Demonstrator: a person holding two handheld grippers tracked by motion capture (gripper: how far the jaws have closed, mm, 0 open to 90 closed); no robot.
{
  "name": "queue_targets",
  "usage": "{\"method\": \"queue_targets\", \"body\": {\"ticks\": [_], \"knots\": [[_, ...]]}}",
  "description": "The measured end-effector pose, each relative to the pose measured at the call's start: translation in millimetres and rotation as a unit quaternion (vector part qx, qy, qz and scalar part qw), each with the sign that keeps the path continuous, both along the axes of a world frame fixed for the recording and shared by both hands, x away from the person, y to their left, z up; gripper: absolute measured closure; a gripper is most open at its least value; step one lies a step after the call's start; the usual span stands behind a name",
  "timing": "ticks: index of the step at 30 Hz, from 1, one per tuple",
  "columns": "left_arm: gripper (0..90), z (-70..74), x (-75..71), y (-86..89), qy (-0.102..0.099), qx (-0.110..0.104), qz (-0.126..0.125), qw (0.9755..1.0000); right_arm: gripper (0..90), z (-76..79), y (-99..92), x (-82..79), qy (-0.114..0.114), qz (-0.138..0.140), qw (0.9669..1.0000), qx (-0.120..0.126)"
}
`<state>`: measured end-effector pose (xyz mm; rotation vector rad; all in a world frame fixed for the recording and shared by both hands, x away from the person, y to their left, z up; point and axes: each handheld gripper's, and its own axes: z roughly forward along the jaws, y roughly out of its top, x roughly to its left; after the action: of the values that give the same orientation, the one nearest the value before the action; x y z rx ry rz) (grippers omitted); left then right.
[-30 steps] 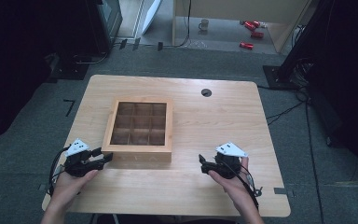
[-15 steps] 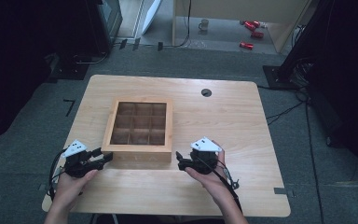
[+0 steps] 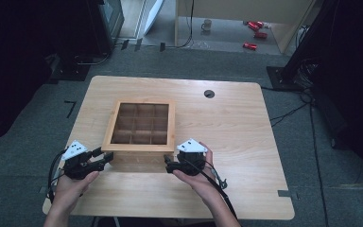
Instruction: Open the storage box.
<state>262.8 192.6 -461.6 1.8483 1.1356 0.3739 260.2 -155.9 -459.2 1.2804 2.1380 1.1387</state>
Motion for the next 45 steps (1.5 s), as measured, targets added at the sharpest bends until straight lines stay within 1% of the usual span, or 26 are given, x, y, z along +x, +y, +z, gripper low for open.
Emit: {"method": "queue_targets", "body": {"ticks": [4, 8, 15, 17, 19, 22, 23, 24, 25, 26, 28, 29, 30, 31, 32, 33, 35, 37, 38, 39, 40, 41, 42, 43, 44, 45], "knots": [[50.7, -0.1, 0.0, -0.5, 0.0, 0.003, 0.0, 1.0, 16.0, -2.4, 3.2, 2.1, 0.0, -0.001, 1.0, -0.001], [50.8, 2.1, -0.3, -1.2, -0.004, 0.003, 0.001, 1.0, 16.6, -4.0, 3.9, 5.0, -0.002, -0.012, 0.9999, 0.002], [51.0, 3.7, 0.4, -0.8, -0.005, -0.008, -0.001, 1.0, 17.3, -7.0, 5.8, 9.2, -0.005, -0.015, 0.9998, 0.012], [51.0, 3.7, 0.5, -0.8, -0.005, -0.009, -0.002, 0.9999, 19.4, -5.8, 6.6, 9.7, -0.015, -0.018, 0.9996, 0.018], [51.0, 3.4, 1.2, 0.4, -0.003, -0.021, -0.003, 0.9998, 19.3, -4.3, 8.0, 10.6, -0.024, -0.02, 0.9994, 0.011], [50.5, 2.7, 1.1, 1.5, -0.004, -0.023, -0.002, 0.9997, 19.6, -3.8, 9.4, 9.8, -0.031, -0.02, 0.9993, 0.006], [48.5, 2.1, 0.7, 2.2, -0.005, -0.024, 0.0, 0.9997, 19.6, -2.6, 10.8, 9.1, -0.04, -0.016, 0.999, -0.007], [47.0, -0.6, -0.5, 5.8, -0.003, -0.028, 0.004, 0.9996, 19.6, -2.1, 11.7, 8.9, -0.041, -0.014, 0.999, -0.01], [44.7, -0.6, -0.5, 5.8, -0.003, -0.028, 0.004, 0.9996, 19.6, -2.1, 11.7, 8.9, -0.041, -0.014, 0.999, -0.01], [41.7, -4.3, -2.0, 10.4, 0.003, -0.023, 0.014, 0.9996, 19.6, -1.1, 12.8, 8.4, -0.041, -0.011, 0.999, -0.013], [37.9, -8.5, -3.7, 14.9, 0.004, -0.018, 0.02, 0.9996, 19.5, -0.5, 13.3, 8.5, -0.041, -0.01, 0.999, -0.013], [33.2, -8.5, -3.7, 14.9, 0.004, -0.018, 0.02, 0.9996, 19.5, -0.5, 13.3, 8.5, -0.041, -0.01, 0.999, -0.013], [25.8, -12.6, -4.2, 17.1, 0.007, -0.001, 0.032, 0.9995, 19.4, 0.3, 13.3, 9.1, -0.04, -0.007, 0.9991, -0.011], [23.0, -12.6, -4.2, 17.1, 0.007, -0.001, 0.032, 0.9995, 19.4, 0.3, 13.3, 9.1, -0.04, -0.007, 0.9991, -0.011], [18.7, -17.9, -3.9, 18.4, 0.012, 0.011, 0.039, 0.9991, 19.4, 1.6, 13.6, 9.7, -0.041, -0.006, 0.9991, -0.009], [17.0, -17.9, -3.9, 18.4, 0.012, 0.011, 0.039, 0.9991, 19.4, 1.6, 13.6, 9.7, -0.041, -0.006, 0.9991, -0.009], [15.8, -24.5, -3.0, 17.6, 0.021, 0.029, 0.047, 0.9983, 19.4, 3.2, 13.7, 10.1, -0.042, -0.008, 0.9991, -0.006], [14.1, -31.5, -1.9, 15.2, 0.033, 0.044, 0.045, 0.9975, 19.4, 5.1, 13.4, 10.6, -0.044, -0.007, 0.999, -0.005], [14.0, -36.5, -1.1, 11.6, 0.037, 0.059, 0.044, 0.9966, 19.4, 8.0, 13.0, 11.5, -0.048, -0.006, 0.9988, -0.006], [14.0, -36.5, -1.1, 11.6, 0.037, 0.059, 0.044, 0.9966, 19.4, 8.0, 13.0, 11.5, -0.048, -0.006, 0.9988, -0.006], [14.0, -39.1, -0.7, 9.7, 0.039, 0.069, 0.042, 0.9959, 19.4, 9.3, 13.1, 11.7, -0.048, -0.007, 0.9988, -0.006], [14.0, -45.1, 0.5, 6.3, 0.044, 0.083, 0.041, 0.9947, 19.5, 13.1, 12.9, 12.5, -0.052, -0.006, 0.9986, -0.007], [14.1, -48.1, 1.4, 5.2, 0.048, 0.089, 0.042, 0.9939, 19.5, 15.2, 12.6, 13.0, -0.055, -0.005, 0.9984, -0.008], [14.1, -48.1, 1.4, 5.2, 0.048, 0.089, 0.042, 0.9939, 19.5, 15.2, 12.6, 13.0, -0.055, -0.005, 0.9984, -0.008], [14.1, -53.4, 2.6, 1.5, 0.049, 0.114, 0.047, 0.9912, 19.4, 19.7, 12.2, 13.9, -0.059, -0.005, 0.9982, -0.005], [14.3, -53.4, 2.6, 1.5, 0.049, 0.114, 0.047, 0.9912, 19.4, 19.7, 12.2, 13.9, -0.059, -0.005, 0.9982, -0.005]]}}
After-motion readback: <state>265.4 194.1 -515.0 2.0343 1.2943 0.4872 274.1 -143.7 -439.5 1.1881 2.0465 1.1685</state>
